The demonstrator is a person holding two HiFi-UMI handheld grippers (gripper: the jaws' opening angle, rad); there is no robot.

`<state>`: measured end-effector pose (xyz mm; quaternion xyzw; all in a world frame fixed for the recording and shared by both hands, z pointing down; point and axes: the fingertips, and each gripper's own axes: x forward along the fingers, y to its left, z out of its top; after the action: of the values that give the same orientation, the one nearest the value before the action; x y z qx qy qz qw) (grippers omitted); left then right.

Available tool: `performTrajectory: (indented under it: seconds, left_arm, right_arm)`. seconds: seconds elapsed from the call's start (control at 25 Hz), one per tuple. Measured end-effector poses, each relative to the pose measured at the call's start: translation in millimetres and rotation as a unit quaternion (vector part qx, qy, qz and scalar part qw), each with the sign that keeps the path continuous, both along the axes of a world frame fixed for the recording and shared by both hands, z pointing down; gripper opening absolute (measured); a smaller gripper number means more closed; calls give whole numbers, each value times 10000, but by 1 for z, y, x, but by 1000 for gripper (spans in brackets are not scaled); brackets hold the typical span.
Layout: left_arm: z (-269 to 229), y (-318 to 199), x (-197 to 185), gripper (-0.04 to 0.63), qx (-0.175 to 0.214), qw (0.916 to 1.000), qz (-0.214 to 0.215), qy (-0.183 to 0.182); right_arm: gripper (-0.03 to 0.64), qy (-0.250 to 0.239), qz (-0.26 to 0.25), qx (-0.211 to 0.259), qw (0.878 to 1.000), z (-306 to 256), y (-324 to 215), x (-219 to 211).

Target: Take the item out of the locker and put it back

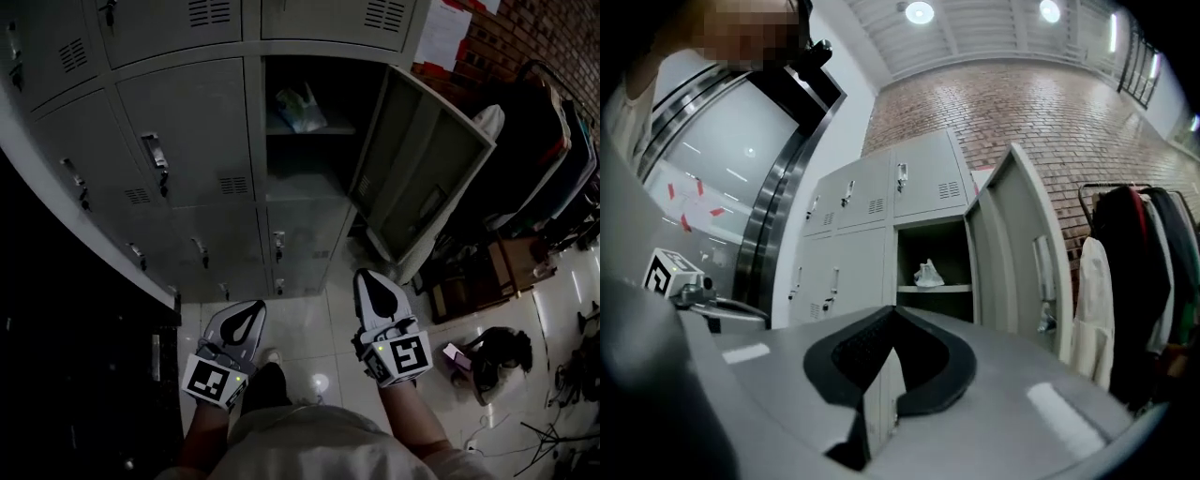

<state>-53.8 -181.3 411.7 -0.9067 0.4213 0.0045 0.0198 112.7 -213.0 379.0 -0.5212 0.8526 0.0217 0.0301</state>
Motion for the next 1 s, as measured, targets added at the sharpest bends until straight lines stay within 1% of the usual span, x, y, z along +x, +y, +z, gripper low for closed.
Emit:
performTrajectory:
  seconds: [0.2,0.32,0.44,0.56,0.72,0.88,1.0]
  left_arm:
    - [5,84,33,0,-1,9998,-201,81]
    - [9,133,51,0,-89,9998,-172,15]
    - [5,162,57,0,-111,9998,-164,-76]
    - [3,174,55,0,-41,9997,-171,-166]
    - [-2,183,55,0,-87,9999,-80,-100]
    - [-8,184,47,0,-87,9999,15,-106]
    - [-13,184,45,0,37,9999,69,-84]
  right_arm:
    - [0,171,-325,-166,9992,24,99,13]
    - [0,105,-434,-384,9983,38,147,24]
    - [0,19,-510,-574,9970,48,180,27]
    - [0,-31,-541,-627,9966,51,197,25]
    - [0,-169,-598,-742,9953,50,210,16]
    - [0,-110,-660,-614,9959,41,214,0]
    - [0,-64,-642,-561,9963,37,214,-7]
